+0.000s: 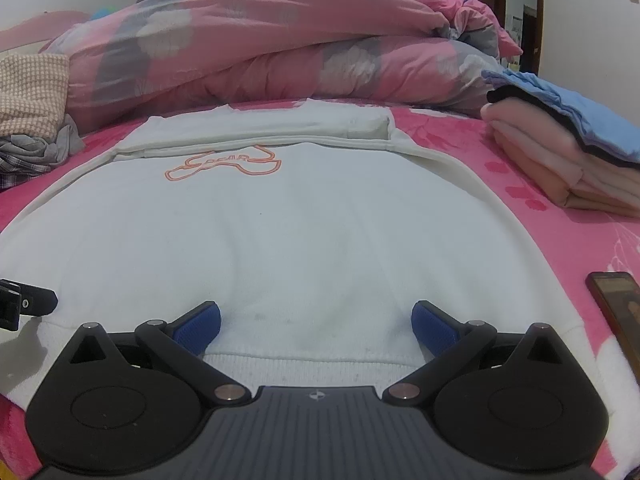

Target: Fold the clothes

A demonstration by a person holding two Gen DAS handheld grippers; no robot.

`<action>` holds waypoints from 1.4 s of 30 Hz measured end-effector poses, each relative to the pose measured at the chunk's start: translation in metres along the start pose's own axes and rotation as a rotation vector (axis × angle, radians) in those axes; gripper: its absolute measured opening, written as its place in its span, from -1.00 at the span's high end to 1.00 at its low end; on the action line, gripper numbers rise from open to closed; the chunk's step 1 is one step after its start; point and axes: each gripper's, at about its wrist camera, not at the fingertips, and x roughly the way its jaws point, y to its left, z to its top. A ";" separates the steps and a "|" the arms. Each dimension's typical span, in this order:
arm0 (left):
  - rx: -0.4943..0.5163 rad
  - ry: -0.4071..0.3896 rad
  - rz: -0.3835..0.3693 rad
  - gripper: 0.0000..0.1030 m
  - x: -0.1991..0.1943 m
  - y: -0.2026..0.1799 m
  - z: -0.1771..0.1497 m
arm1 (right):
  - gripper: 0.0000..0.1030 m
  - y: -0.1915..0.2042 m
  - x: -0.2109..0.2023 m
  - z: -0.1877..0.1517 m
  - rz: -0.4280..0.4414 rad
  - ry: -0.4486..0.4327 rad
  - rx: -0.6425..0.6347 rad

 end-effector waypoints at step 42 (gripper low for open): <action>0.025 -0.011 0.020 -1.00 -0.002 -0.004 -0.001 | -1.00 0.003 -0.001 -0.007 -0.009 -0.031 0.000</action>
